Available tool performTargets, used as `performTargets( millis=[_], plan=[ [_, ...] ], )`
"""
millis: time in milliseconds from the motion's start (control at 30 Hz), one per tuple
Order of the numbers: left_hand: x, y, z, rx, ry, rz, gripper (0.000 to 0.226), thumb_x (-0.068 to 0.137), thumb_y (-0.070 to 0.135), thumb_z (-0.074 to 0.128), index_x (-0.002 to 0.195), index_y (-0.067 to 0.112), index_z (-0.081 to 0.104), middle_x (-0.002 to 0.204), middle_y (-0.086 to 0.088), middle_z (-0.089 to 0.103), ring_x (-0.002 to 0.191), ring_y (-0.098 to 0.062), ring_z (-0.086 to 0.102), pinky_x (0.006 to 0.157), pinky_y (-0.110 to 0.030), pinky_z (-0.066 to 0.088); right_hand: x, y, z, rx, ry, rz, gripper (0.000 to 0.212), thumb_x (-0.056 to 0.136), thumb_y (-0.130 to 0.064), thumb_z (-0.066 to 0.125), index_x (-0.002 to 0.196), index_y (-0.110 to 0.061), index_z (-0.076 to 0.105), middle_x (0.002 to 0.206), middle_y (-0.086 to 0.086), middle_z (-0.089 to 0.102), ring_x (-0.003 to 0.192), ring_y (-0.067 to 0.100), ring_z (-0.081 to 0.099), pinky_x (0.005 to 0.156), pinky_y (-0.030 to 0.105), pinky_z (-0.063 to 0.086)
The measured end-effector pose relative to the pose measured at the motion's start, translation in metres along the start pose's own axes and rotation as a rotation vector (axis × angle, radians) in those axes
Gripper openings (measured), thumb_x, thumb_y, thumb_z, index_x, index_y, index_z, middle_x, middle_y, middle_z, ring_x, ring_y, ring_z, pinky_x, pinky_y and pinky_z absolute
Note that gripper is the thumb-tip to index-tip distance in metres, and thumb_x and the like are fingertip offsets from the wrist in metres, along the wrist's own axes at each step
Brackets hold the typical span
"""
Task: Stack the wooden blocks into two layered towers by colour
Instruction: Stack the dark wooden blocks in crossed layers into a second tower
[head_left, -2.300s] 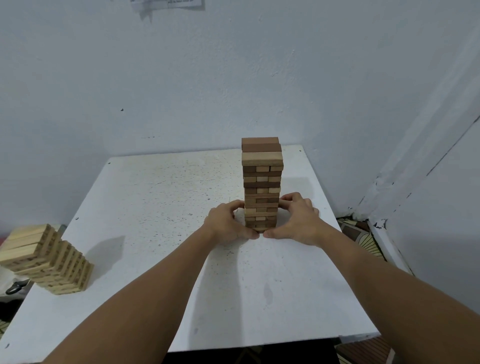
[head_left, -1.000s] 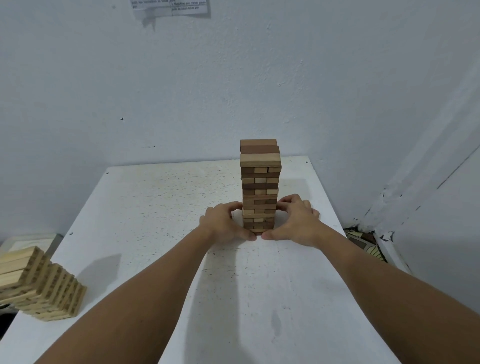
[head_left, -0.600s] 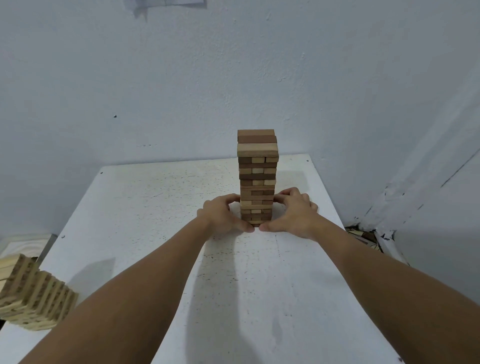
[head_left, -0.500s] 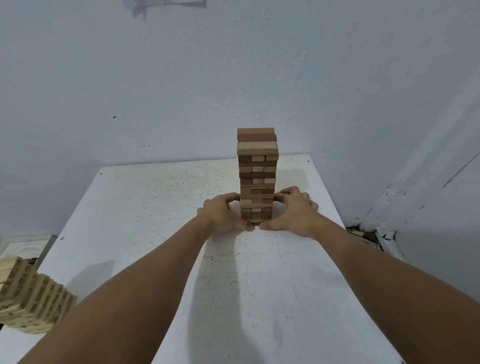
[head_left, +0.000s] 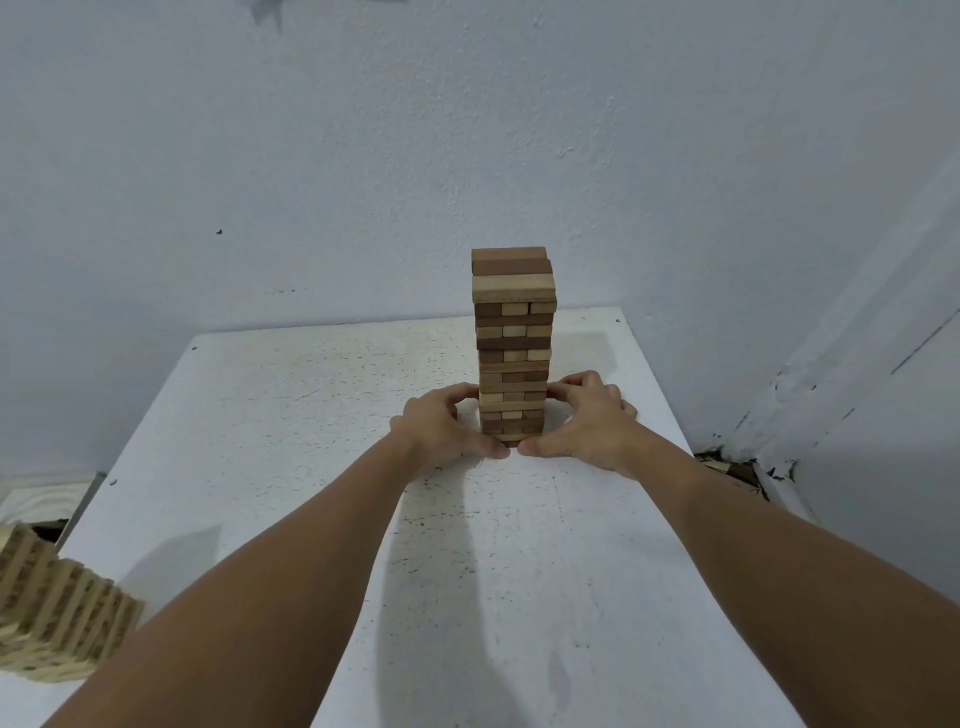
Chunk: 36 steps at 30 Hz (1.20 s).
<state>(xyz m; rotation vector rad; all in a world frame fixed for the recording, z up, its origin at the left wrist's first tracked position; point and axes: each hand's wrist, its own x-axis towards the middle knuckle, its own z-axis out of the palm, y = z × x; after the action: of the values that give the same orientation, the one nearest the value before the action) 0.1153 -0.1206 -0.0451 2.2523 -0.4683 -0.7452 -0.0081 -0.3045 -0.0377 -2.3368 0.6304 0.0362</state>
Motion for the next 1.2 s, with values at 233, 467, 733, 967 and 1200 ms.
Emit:
performTargets(
  millis=[233, 467, 733, 967, 1200],
  plan=[
    [-0.0033, 0.0004, -0.0023, -0.056, -0.036, 0.021, 0.092, 0.028, 0.053, 0.095, 0.116, 0.059, 0.067, 0.131, 0.005, 0.06, 0.124, -0.023, 0.052, 0.111, -0.05, 0.045, 0.0013, 0.0038, 0.0016, 0.02, 0.0, -0.024, 0.069, 0.063, -0.058, 0.093, 0.117, -0.054, 0.05, 0.126, -0.017, 0.031, 0.122, 0.013, 0.027, 0.108, 0.036, 0.029],
    [-0.0027, -0.0017, -0.0005, -0.034, -0.013, 0.03, 0.09, 0.028, 0.059, 0.093, 0.113, 0.065, 0.064, 0.127, 0.009, 0.062, 0.125, -0.023, 0.05, 0.113, -0.052, 0.04, 0.0036, 0.0059, 0.0026, 0.042, -0.01, -0.015, 0.073, 0.06, -0.06, 0.093, 0.122, -0.054, 0.054, 0.128, -0.018, 0.033, 0.127, 0.017, 0.029, 0.101, 0.031, 0.024],
    [-0.0034, -0.0025, -0.0001, -0.037, -0.01, 0.037, 0.089, 0.027, 0.061, 0.093, 0.111, 0.064, 0.065, 0.124, 0.008, 0.063, 0.122, -0.024, 0.053, 0.112, -0.053, 0.04, 0.0062, 0.008, 0.0039, 0.037, -0.019, -0.013, 0.067, 0.059, -0.062, 0.093, 0.11, -0.059, 0.048, 0.128, -0.018, 0.033, 0.128, 0.017, 0.03, 0.1, 0.031, 0.026],
    [-0.0027, -0.0027, -0.001, -0.058, -0.022, 0.039, 0.087, 0.032, 0.059, 0.093, 0.115, 0.064, 0.064, 0.127, 0.009, 0.062, 0.123, -0.022, 0.052, 0.111, -0.051, 0.042, 0.0068, 0.0075, 0.0055, 0.02, 0.018, -0.01, 0.082, 0.062, -0.062, 0.091, 0.135, -0.049, 0.056, 0.127, -0.017, 0.032, 0.13, 0.017, 0.03, 0.1, 0.031, 0.023],
    [-0.004, -0.0008, -0.0028, -0.078, -0.025, 0.047, 0.079, 0.044, 0.046, 0.097, 0.116, 0.058, 0.067, 0.124, 0.006, 0.062, 0.118, -0.021, 0.055, 0.103, -0.042, 0.047, 0.0072, 0.0066, 0.006, 0.016, 0.019, -0.012, 0.083, 0.064, -0.061, 0.091, 0.138, -0.047, 0.056, 0.126, -0.017, 0.031, 0.132, 0.019, 0.03, 0.1, 0.032, 0.025]
  ],
)
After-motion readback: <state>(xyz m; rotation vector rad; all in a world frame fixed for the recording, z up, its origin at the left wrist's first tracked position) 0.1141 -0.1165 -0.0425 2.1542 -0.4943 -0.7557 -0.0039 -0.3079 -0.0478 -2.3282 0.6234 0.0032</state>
